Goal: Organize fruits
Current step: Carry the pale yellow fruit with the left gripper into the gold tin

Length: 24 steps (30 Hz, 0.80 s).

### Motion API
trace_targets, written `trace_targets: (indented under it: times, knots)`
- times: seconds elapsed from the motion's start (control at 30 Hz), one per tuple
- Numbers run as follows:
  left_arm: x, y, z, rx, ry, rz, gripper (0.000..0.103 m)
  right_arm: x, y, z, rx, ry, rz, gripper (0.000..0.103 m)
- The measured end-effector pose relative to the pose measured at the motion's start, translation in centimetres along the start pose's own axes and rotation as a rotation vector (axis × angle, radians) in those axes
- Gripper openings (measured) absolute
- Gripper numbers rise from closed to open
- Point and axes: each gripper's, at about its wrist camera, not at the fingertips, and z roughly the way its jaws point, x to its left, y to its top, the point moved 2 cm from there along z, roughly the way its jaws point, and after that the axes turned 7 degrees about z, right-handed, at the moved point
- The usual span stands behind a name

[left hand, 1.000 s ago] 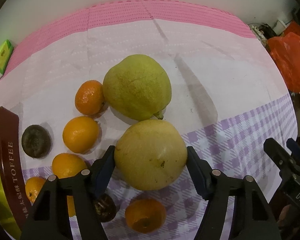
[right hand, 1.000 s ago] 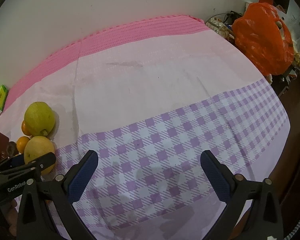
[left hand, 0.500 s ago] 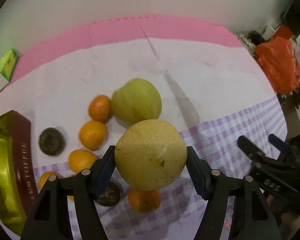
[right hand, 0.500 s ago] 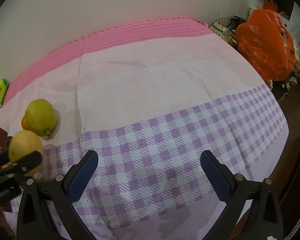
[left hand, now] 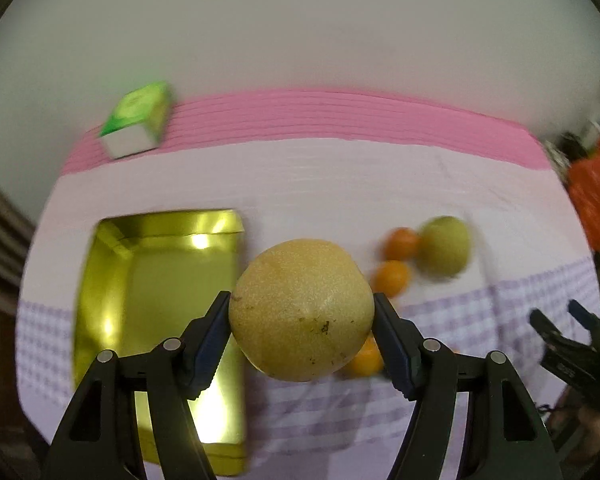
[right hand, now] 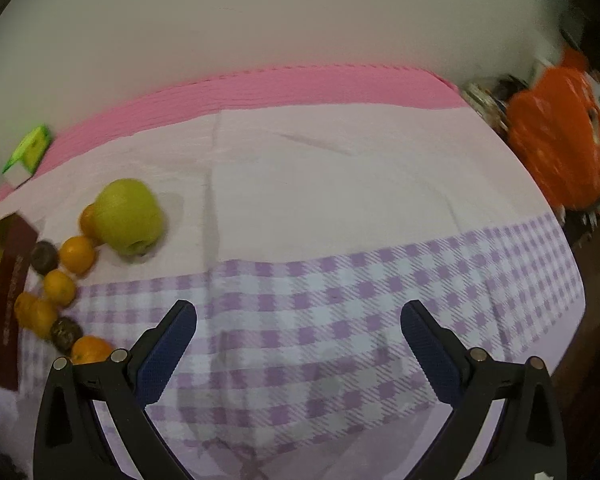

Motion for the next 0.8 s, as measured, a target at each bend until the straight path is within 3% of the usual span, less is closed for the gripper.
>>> trace_targets:
  times: [0.37,0.8]
  knots:
    - [10.3,-4.5,0.8,0.059,0.114,-0.162,0.068,6.0,-2.3,-1.1,-0.020,0.150,-0.244,0.101]
    - [13.1,-7.2,3.0,0.125,0.110,-0.215,0.069,9.3,-5.1,-1.3,0.026,0.234,-0.358,0.101]
